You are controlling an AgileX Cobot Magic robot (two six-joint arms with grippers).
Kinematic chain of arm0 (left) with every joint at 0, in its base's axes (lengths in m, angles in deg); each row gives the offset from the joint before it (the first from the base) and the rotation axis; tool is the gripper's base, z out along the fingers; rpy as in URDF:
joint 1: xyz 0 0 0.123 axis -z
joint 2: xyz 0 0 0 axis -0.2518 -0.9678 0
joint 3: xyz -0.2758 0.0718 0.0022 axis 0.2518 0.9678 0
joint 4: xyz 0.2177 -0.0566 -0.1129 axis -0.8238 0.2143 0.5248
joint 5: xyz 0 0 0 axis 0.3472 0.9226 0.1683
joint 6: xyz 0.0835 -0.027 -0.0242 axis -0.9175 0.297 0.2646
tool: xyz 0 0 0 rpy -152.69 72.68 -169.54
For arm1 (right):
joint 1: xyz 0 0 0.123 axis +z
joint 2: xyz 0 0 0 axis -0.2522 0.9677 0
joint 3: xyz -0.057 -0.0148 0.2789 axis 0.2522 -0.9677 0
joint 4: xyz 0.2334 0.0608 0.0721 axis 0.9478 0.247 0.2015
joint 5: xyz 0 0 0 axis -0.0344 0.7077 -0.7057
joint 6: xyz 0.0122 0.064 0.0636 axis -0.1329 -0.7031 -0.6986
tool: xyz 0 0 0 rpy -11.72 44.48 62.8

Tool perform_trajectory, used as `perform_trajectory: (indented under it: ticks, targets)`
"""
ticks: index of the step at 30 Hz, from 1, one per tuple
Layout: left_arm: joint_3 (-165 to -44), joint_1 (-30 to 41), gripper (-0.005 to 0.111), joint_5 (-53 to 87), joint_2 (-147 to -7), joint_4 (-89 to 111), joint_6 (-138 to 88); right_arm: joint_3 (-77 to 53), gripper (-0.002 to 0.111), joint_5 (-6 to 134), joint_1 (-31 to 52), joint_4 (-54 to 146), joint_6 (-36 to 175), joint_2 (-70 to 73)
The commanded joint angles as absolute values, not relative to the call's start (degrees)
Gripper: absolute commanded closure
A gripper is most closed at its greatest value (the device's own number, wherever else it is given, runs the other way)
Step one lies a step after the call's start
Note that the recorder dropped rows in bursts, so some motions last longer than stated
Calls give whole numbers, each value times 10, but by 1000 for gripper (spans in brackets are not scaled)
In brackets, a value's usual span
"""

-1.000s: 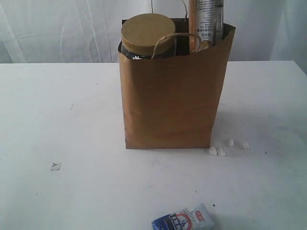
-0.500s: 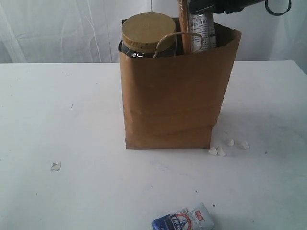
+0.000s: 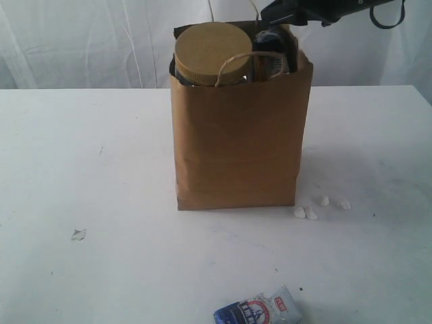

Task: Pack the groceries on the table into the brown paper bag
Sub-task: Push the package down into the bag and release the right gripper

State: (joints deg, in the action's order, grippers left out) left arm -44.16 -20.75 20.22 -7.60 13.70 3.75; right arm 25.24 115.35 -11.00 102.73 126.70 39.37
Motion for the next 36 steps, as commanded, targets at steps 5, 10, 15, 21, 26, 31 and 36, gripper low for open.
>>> perform_trajectory:
  ticks: [5,10,15,21,26,31,36]
  targets:
    - [-440,-205,107,198,-74,142,40,257,51,1150,-112,1037,1270,391]
    - [-440,-205,107,198,-74,142,40,257,51,1150,-112,1037,1263,384]
    - [-440,-205,107,197,-74,142,39,257,51,1150,-112,1037,1234,365]
    - [-440,-205,107,197,-74,142,39,257,51,1151,-112,1020,1229,330]
    - [-440,-205,107,196,-74,142,39,257,51,1159,-112,931,1213,279]
    - [-440,-205,107,175,-74,142,39,257,52,1200,-112,754,1126,217]
    - [-440,-205,107,143,-74,142,39,257,64,1281,-112,541,1030,154]
